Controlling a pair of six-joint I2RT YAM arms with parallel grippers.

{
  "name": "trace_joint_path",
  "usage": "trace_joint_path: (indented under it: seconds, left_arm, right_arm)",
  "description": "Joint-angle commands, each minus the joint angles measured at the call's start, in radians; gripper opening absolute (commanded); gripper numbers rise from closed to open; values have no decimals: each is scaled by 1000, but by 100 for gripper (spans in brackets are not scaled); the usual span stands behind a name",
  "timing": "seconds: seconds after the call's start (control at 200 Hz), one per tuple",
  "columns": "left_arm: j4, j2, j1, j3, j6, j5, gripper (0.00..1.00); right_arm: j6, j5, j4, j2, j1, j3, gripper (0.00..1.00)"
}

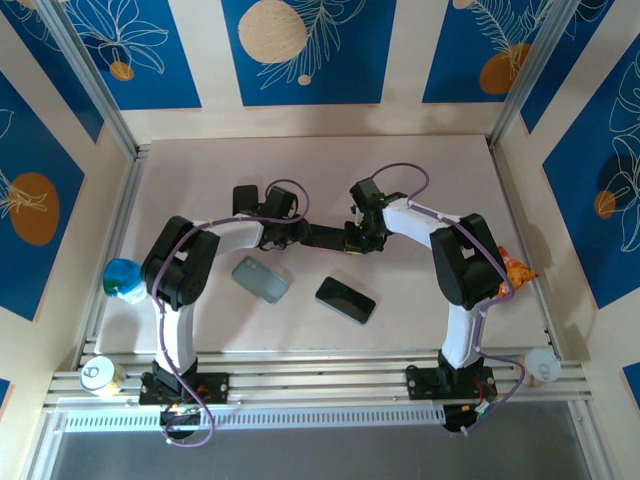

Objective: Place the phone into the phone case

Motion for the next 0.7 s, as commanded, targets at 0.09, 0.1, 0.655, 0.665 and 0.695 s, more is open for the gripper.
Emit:
trace_joint_path:
  seconds: [0.09,0.1,0.655,0.665,0.695]
  left_arm:
    - [-99,70,-10,18,33,16,25]
    - [-99,71,-10,16,33,15,25]
    - [-99,67,-14,-1,28,23,24]
    - [-99,65,-14,-1,28,21,24]
    - [-98,63,-14,-1,28,21,24]
  right_arm:
    - [5,50,-36,135,84,-37,0]
    - [6,52,-36,138,87,-40,0]
    - [94,31,-12,194,193,-138,0]
    - [97,28,-11,188,192,-140,0]
    - [109,18,-9,165,191,-148,0]
